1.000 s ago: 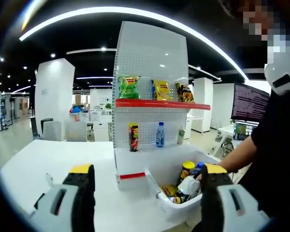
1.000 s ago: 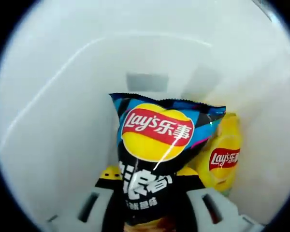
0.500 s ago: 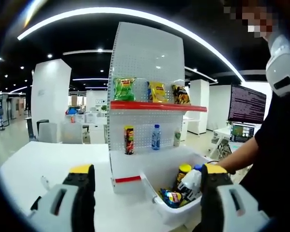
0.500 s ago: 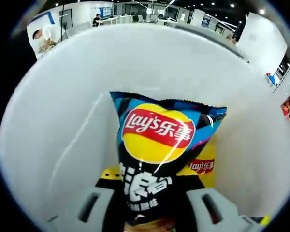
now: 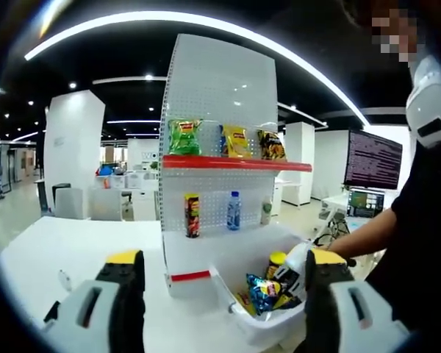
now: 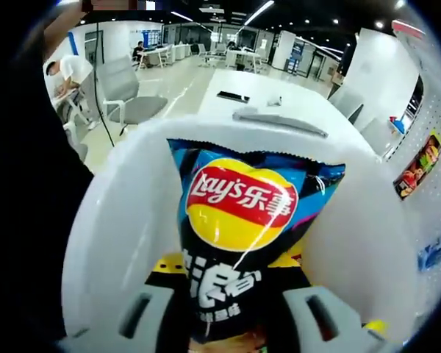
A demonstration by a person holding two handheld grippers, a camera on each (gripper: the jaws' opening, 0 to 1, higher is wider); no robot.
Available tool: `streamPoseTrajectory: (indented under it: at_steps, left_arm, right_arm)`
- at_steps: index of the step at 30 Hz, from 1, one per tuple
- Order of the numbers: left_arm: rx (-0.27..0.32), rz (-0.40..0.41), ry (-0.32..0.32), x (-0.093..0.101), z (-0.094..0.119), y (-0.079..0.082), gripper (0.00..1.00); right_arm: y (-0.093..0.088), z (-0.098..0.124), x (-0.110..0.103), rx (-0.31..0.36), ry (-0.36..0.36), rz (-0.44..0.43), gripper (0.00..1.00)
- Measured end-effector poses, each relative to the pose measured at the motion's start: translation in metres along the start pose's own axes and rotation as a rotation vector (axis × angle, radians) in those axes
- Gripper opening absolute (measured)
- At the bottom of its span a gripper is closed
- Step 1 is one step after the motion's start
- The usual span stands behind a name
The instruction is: Place the items from the shopping basket onto the snack and drink counter
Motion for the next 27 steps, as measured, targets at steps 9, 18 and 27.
streamPoseTrajectory:
  at_steps: [9, 18, 27]
  left_arm:
    - [-0.004, -0.001, -0.008, 0.001, -0.004, 0.000, 0.89]
    - [-0.002, 0.002, -0.011, 0.000, -0.009, 0.002, 0.89]
    - [-0.008, -0.002, -0.024, 0.004, -0.015, 0.003, 0.89]
  right_arm:
    - [0.027, 0.034, 0.012, 0.067, -0.011, -0.002, 0.33]
    - [0.049, 0.071, 0.028, 0.135, -0.014, 0.002, 0.33]
    - [0.064, 0.096, 0.038, 0.187, -0.046, -0.006, 0.33]
Point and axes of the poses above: the point that each gripper's makers call its tool centre point, and the gripper's own axes: z roughly backward along the fingers, x roughly to its right, y roughly out of its top, the point moved 2 cm from there along z, roughly backward along the fingers, and after that the axes turned 7 degrees about z, right-handed, at the moved point
